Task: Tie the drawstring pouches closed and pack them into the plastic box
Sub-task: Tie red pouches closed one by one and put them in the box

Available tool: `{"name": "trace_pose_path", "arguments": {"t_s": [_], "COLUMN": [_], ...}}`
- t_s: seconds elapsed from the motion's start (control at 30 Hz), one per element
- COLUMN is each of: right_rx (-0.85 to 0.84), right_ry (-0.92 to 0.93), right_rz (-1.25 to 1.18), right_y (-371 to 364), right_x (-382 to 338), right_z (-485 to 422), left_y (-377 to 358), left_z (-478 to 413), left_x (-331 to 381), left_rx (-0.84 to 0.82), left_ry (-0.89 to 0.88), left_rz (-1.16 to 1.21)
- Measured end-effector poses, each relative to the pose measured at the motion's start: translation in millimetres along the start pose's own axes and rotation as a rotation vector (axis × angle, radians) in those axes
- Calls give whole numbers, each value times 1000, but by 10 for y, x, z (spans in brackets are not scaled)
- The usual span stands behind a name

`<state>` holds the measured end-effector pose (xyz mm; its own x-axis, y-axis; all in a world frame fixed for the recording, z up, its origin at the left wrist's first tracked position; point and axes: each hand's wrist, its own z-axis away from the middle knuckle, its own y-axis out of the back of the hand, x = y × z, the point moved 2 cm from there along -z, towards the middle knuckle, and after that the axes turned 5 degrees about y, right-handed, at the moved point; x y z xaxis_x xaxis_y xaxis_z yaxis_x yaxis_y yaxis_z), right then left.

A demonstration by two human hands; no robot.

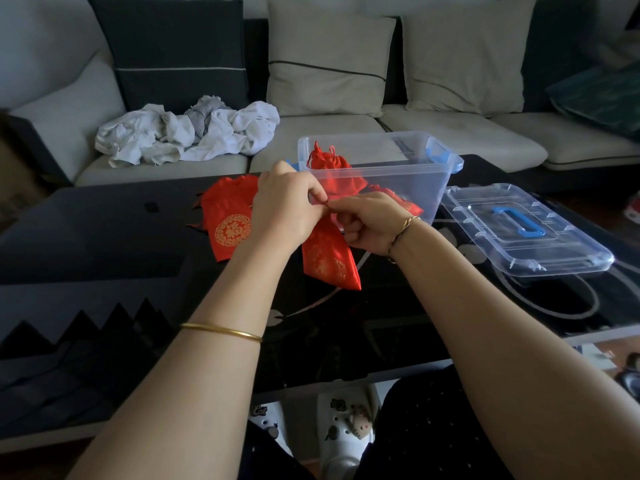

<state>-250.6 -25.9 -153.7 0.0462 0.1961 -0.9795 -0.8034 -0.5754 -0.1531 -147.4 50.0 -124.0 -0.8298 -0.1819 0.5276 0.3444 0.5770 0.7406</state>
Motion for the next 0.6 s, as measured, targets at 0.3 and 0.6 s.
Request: {"name": "trace_pose_path", "arguments": {"t_s": [0.3, 0.6], "right_rx": [-31, 105], "right_ry": [92, 131], "right_rz": [106, 436], "right_y": [123, 213], "right_x": [-3, 212], "right_z": [3, -37], "left_y": [-44, -133], "left_z": [-45, -67], "left_x": [-50, -89], "left_rx": [-21, -166], "left_ry": [-24, 191], "left_rz": [-31, 86]}}
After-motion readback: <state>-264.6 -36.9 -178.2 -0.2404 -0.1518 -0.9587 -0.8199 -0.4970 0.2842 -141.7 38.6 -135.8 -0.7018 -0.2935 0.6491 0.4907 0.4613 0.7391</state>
